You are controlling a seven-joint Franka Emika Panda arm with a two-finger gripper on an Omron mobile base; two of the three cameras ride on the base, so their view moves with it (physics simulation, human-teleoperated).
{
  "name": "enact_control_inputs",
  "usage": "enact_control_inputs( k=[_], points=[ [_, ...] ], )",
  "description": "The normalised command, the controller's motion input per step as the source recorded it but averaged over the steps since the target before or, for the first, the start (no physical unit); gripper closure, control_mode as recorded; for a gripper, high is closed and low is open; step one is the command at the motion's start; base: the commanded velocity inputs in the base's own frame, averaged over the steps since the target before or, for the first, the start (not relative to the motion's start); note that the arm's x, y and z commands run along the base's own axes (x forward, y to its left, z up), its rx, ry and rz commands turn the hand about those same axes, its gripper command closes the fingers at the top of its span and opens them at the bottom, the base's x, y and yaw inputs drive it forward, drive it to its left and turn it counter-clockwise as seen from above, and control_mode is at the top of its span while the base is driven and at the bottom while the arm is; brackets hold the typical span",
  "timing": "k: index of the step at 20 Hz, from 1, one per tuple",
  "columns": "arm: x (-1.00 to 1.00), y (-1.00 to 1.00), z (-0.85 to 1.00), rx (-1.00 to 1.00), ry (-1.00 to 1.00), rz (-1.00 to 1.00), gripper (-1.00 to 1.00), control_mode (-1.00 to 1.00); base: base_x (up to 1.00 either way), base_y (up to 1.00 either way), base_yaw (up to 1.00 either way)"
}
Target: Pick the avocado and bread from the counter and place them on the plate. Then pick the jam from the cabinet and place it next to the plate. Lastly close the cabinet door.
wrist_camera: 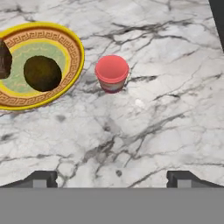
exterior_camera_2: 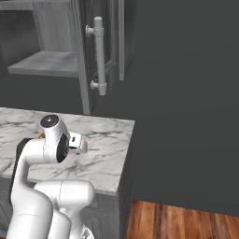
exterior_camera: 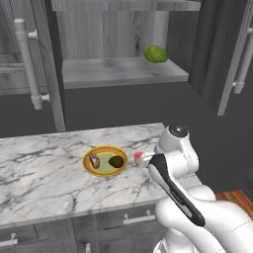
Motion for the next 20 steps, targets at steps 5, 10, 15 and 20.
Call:
enact_control_inputs(
  k=[5, 10, 15, 20],
  points=[
    [-0.57, 0.0, 0.41, 0.0, 0.04, 0.0, -1.0, -1.0, 0.0, 0.0, 0.0],
    [-0.38, 0.0, 0.9, 0.0, -0.03, 0.0, -1.0, -1.0, 0.0, 0.0, 0.0],
    [-0.54, 0.0, 0.73, 0.0, -0.11, 0.0, -1.0, -1.0, 0.0, 0.0, 0.0],
    [-0.81, 0.0, 0.65, 0.01, -0.18, 0.01, -1.0, -1.0, 0.0, 0.0, 0.0]
  ],
)
